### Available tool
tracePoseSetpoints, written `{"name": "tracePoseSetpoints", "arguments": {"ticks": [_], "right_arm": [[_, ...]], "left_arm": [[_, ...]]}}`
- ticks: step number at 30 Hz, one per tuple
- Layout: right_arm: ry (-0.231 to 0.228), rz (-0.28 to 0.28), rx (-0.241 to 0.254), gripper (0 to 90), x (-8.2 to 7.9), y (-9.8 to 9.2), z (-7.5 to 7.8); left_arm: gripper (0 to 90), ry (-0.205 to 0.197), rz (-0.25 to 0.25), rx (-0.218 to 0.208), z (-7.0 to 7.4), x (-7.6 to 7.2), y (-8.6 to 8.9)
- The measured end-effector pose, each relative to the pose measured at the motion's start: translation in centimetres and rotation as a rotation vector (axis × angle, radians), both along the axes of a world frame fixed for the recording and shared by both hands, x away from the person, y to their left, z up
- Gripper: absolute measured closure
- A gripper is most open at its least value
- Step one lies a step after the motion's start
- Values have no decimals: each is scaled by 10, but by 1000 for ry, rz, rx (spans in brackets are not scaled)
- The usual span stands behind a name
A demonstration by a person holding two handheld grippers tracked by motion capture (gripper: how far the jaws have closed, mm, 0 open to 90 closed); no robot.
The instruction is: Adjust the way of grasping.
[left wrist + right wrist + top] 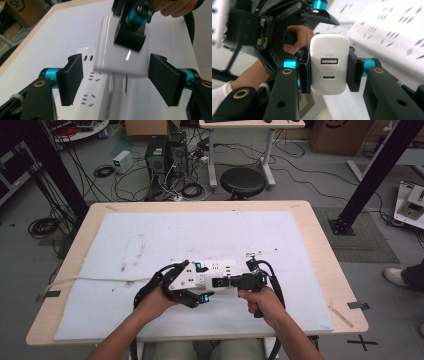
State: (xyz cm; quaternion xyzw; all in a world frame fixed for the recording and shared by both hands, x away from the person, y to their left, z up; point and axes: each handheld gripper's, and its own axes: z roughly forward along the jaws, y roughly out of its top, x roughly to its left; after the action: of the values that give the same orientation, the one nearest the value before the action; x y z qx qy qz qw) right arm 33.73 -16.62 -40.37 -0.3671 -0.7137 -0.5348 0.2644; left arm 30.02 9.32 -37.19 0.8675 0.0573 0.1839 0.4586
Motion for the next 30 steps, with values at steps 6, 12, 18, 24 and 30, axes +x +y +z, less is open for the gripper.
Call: {"name": "tracePoseSetpoints", "arguments": {"ticks": [6,12,18,24,30], "right_arm": [[-95,-84,-50,635,-1,-16,6],[-231,-133,-171,635,-5,-19,11],[-306,-131,-279,635,-3,-28,20],[-340,-142,-338,636,0,-42,26],[-363,-162,-368,636,-1,-56,33]], "left_arm": [[233,93,92,-115,-4,9,22],[233,139,222,-260,-3,19,49],[232,125,350,-353,-4,24,75],[232,110,407,-364,-4,23,91],[232,92,439,-364,0,22,101]]}}
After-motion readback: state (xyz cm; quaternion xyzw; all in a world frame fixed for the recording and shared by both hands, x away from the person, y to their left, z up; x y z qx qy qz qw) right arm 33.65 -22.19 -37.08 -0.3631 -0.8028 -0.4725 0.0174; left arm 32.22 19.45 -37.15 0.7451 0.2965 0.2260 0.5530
